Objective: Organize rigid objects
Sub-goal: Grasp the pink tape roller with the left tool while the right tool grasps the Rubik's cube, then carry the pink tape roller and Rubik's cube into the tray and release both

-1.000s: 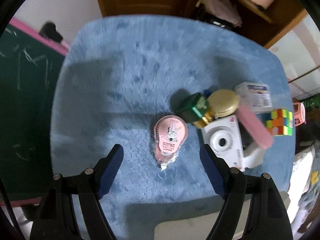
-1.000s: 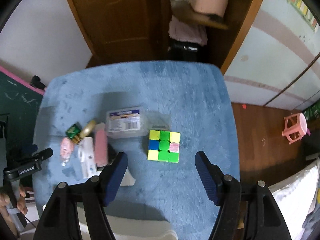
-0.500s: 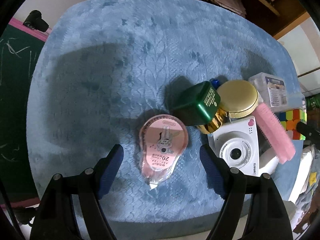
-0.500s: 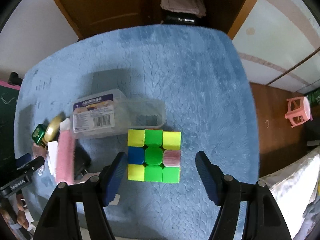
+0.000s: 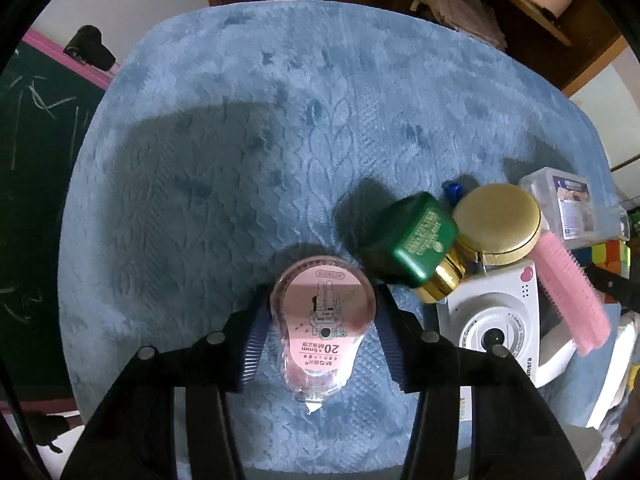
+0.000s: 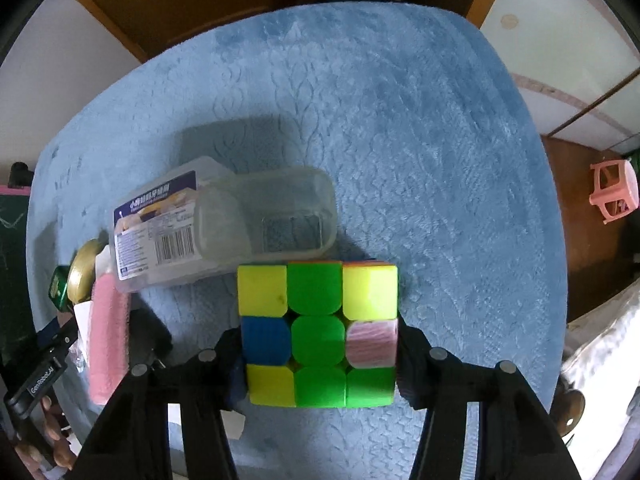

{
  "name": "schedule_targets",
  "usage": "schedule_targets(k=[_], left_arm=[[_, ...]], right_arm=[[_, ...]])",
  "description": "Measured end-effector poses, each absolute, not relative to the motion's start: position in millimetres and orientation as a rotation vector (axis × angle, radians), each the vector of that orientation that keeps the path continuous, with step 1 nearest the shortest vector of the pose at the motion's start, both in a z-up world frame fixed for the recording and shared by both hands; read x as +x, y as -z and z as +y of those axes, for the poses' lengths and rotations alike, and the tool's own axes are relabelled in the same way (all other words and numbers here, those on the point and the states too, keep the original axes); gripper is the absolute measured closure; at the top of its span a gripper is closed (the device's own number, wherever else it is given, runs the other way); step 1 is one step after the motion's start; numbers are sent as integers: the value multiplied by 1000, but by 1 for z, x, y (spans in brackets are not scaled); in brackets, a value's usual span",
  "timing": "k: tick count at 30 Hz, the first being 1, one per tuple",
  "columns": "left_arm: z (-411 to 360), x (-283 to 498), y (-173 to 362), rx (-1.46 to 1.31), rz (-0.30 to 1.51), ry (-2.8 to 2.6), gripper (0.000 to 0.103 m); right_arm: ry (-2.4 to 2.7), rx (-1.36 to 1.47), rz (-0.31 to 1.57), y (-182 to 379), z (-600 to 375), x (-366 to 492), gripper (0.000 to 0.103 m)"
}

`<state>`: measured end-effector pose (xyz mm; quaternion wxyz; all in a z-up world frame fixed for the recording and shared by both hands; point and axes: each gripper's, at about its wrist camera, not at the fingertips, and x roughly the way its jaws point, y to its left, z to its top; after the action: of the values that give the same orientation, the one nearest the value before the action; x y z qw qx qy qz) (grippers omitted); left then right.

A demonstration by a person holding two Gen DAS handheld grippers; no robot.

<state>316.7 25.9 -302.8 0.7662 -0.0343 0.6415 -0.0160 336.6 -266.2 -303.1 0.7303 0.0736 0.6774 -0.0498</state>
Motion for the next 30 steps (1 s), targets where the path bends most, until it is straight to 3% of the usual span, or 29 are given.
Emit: schedule_targets(k=[14, 30], left_arm=[[34, 292, 236, -79, 1277, 50, 50], [19, 199, 86, -44, 1058, 117, 50]], right_arm=[[69, 145, 1431, 269, -258, 302, 47], [-75, 135, 1169, 113, -223, 235, 47]])
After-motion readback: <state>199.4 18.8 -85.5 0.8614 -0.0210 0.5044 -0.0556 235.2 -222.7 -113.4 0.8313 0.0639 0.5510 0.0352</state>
